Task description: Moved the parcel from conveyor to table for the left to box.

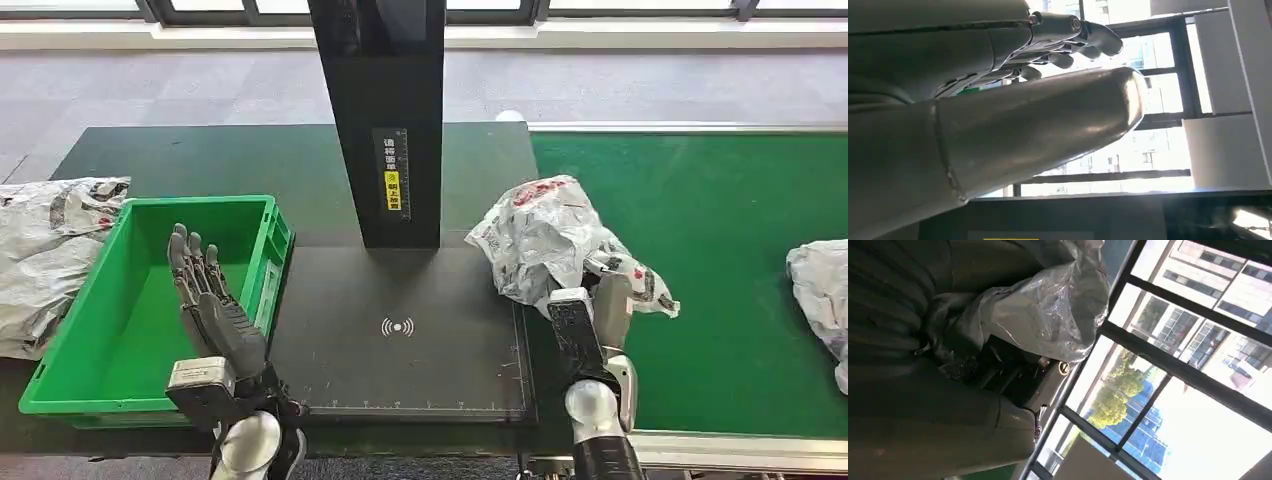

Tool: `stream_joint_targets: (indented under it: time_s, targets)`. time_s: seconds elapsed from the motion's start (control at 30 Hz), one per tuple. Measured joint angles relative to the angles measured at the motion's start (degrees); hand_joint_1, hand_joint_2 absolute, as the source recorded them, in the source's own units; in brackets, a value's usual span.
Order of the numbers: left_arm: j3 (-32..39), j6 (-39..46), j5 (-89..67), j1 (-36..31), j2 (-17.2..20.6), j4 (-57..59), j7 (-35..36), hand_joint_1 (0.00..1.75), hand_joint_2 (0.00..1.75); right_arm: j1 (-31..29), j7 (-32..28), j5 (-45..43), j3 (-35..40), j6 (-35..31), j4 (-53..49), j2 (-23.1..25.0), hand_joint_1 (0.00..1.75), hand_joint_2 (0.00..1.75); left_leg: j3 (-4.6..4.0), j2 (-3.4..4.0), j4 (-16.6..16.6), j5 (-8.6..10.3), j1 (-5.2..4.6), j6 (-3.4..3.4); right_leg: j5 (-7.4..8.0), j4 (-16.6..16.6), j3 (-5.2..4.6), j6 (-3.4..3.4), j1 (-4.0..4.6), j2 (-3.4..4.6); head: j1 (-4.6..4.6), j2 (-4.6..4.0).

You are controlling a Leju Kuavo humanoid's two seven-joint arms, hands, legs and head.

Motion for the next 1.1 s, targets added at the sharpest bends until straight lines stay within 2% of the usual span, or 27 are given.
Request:
stream_joint_targets:
  time_s: [0.3,0.47,0.57,0.7,0.87,1.1]
  targets:
    - [-0.1,0.0,-0.1,0.4,0.1,-0.8,0.0,0.00,0.00,0.8,-0.3,-1.2,0.4,0.9,-2.3,0.2,1.75,1.75,0.00,-0.08,0.0,0.00,0.00,0.01,0.00,0.0,0.05,0.00,-0.02,-0.05,0.00,0.00]
    - [-0.1,-0.4,-0.1,0.7,0.1,-1.1,0.0,0.00,0.00,0.8,-1.7,-2.8,3.6,3.8,-2.5,0.7,1.75,1.75,-0.01,-0.08,0.0,0.00,0.01,0.01,0.00,0.0,0.05,0.00,-0.02,-0.04,0.00,0.00]
    - [-0.1,-1.0,-0.3,0.5,-0.1,-1.1,0.0,0.00,0.00,0.5,-3.7,-4.1,7.2,6.7,-2.0,1.5,1.75,1.75,-0.04,-0.08,0.0,0.00,0.02,0.00,0.00,0.0,0.04,0.00,-0.01,-0.04,0.00,0.00]
    - [-0.2,0.6,1.4,-1.1,-0.2,-1.2,0.0,0.00,0.00,-2.1,-4.5,-5.3,15.8,8.8,0.2,4.0,1.75,1.75,-0.05,-0.06,0.0,0.12,0.03,-0.01,0.01,0.1,-0.02,-0.03,0.00,-0.01,0.00,0.00]
    - [-0.3,0.9,3.1,-5.0,-0.7,0.2,0.0,0.00,0.00,-5.2,-0.6,-15.7,24.4,12.8,3.9,4.9,1.75,1.75,-0.09,-0.37,0.0,0.20,0.03,0.01,0.01,0.1,0.10,-0.03,0.05,-0.42,0.02,0.00]
    - [-0.3,-0.4,4.2,-9.4,-1.1,3.7,0.0,0.00,0.00,-7.6,-0.5,-18.8,27.7,14.6,11.8,5.6,1.75,1.75,-0.11,-0.38,0.1,0.23,-0.02,0.04,0.05,0.0,0.10,0.03,0.04,-0.45,0.02,0.00]
